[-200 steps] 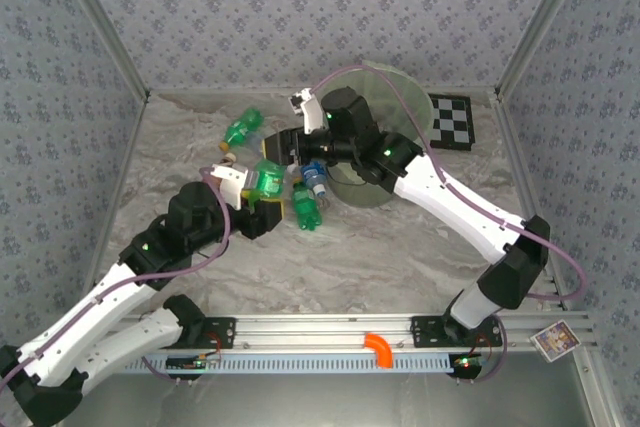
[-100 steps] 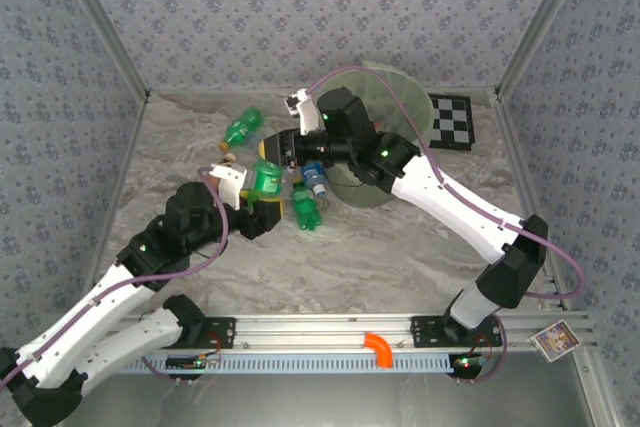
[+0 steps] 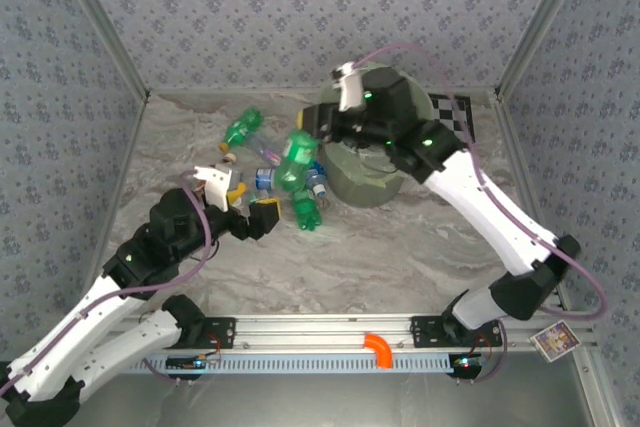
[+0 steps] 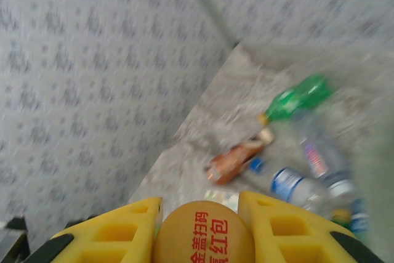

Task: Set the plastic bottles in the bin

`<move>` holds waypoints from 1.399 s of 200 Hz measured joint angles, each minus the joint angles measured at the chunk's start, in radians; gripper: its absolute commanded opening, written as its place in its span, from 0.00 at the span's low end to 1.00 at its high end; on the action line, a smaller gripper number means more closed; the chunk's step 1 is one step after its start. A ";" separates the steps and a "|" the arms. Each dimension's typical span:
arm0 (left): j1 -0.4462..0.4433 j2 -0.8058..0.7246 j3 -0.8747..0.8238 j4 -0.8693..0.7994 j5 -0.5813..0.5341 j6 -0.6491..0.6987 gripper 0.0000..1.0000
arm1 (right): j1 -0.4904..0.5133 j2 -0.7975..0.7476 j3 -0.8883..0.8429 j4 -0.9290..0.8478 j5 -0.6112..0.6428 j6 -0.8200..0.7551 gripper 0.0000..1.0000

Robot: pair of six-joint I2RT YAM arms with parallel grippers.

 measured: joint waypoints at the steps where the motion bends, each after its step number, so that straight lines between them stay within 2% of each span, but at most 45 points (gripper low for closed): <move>1: 0.000 -0.001 0.000 0.000 -0.002 0.000 1.00 | -0.003 -0.003 0.001 0.000 0.004 -0.002 0.21; 49: 0.000 -0.058 -0.032 -0.004 -0.057 -0.022 1.00 | -0.151 -0.156 0.035 -0.018 0.235 -0.145 0.21; 92: 0.000 -0.066 -0.043 -0.010 -0.078 -0.027 1.00 | -0.193 -0.088 0.042 -0.034 0.379 -0.267 0.21; 129: 0.000 -0.060 -0.057 -0.019 -0.089 -0.026 1.00 | -0.196 0.011 0.016 -0.064 0.410 -0.317 0.21; 181: 0.000 -0.072 -0.059 -0.037 -0.107 -0.025 1.00 | -0.154 0.034 -0.052 -0.099 0.406 -0.357 0.22; 229: 0.000 -0.076 -0.059 -0.057 -0.121 -0.021 1.00 | -0.131 0.056 -0.126 -0.120 0.404 -0.382 0.36; 234: 0.000 -0.076 -0.059 -0.057 -0.121 -0.021 1.00 | -0.133 0.062 -0.127 -0.126 0.401 -0.382 0.41; 244: 0.000 -0.076 -0.060 -0.057 -0.122 -0.021 1.00 | -0.134 0.071 -0.127 -0.143 0.389 -0.376 0.57; 261: 0.000 -0.076 -0.061 -0.062 -0.122 -0.022 1.00 | -0.134 0.074 -0.127 -0.169 0.366 -0.373 0.60; 274: 0.000 -0.076 -0.061 -0.064 -0.124 -0.021 1.00 | -0.139 0.074 -0.127 -0.177 0.348 -0.364 0.72; 280: 0.000 -0.076 -0.061 -0.067 -0.125 -0.021 1.00 | -0.143 0.074 -0.127 -0.179 0.341 -0.361 0.74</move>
